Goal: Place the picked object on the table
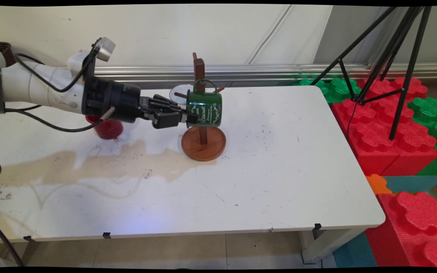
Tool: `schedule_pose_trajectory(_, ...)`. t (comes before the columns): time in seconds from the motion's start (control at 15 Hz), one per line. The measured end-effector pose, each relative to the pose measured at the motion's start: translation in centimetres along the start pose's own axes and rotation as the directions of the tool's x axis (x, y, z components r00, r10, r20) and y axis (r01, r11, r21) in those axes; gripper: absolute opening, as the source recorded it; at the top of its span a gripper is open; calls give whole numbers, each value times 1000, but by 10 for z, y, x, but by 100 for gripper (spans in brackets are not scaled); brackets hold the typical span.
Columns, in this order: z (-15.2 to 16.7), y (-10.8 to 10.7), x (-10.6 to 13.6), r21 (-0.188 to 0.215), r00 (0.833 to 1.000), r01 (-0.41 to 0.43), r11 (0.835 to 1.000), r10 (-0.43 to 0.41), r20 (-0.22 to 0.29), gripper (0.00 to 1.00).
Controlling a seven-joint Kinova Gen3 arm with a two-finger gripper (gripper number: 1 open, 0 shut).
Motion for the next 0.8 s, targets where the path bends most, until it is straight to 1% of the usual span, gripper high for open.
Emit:
schedule_pose_trajectory(0.27, -7, 10, -1, -22, 1000, -9, 1000, 9, 21, 0)
schedule_pose_trajectory(0.4, -11, 14, -1, -29, 999, -24, 999, 25, 39, 0)
schedule_pose_trajectory(0.8, -29, 18, -1, -27, 991, -82, 996, 84, 102, 0)
